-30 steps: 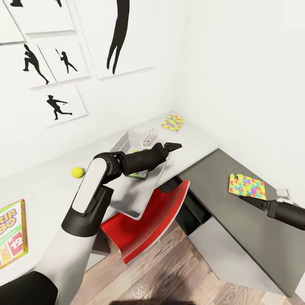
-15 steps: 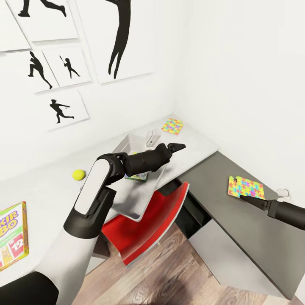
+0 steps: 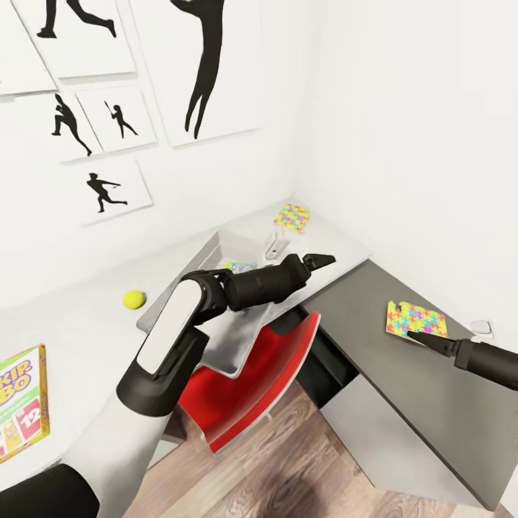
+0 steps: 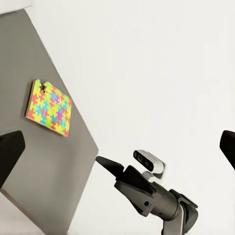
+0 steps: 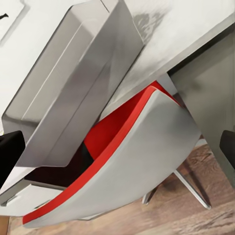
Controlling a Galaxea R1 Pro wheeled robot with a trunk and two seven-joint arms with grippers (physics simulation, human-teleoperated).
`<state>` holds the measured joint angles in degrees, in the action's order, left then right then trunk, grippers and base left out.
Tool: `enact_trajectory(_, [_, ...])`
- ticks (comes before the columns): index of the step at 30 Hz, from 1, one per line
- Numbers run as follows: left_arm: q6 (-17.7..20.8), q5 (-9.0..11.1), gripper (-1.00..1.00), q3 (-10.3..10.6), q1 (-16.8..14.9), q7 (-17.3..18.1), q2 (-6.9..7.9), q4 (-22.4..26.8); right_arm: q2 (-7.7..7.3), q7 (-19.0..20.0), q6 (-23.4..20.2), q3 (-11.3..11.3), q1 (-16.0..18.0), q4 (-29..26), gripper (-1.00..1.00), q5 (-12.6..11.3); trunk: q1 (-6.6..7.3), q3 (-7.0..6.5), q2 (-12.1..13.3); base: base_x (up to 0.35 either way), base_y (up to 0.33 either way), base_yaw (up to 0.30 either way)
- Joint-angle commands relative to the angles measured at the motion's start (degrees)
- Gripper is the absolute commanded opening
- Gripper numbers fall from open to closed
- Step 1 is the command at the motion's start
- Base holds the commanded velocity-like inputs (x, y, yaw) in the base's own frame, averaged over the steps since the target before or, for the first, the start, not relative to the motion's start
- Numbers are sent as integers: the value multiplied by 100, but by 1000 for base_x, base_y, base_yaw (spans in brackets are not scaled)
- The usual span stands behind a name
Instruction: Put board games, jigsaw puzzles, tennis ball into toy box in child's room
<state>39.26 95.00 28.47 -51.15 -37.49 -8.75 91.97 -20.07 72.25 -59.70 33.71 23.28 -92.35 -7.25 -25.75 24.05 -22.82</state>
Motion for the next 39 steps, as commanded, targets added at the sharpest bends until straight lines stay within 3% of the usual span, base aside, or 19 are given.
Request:
enact_trajectory(1, [-15,72,100,16,60,-54,3,5,1,13,-30,3,6,0,100,-1,-3,8,-10,0,0,-104])
enact_trajectory(16, [-34,110,100,17,559,235,49,5,10,13,-30,-3,10,3,100,11,-3,-3,-10,0,0,-207])
enact_trajectory(39, [-40,87,100,18,685,380,66,5,0,9,-30,-35,22,6,100,35,-3,-4,-10,0,0,-284])
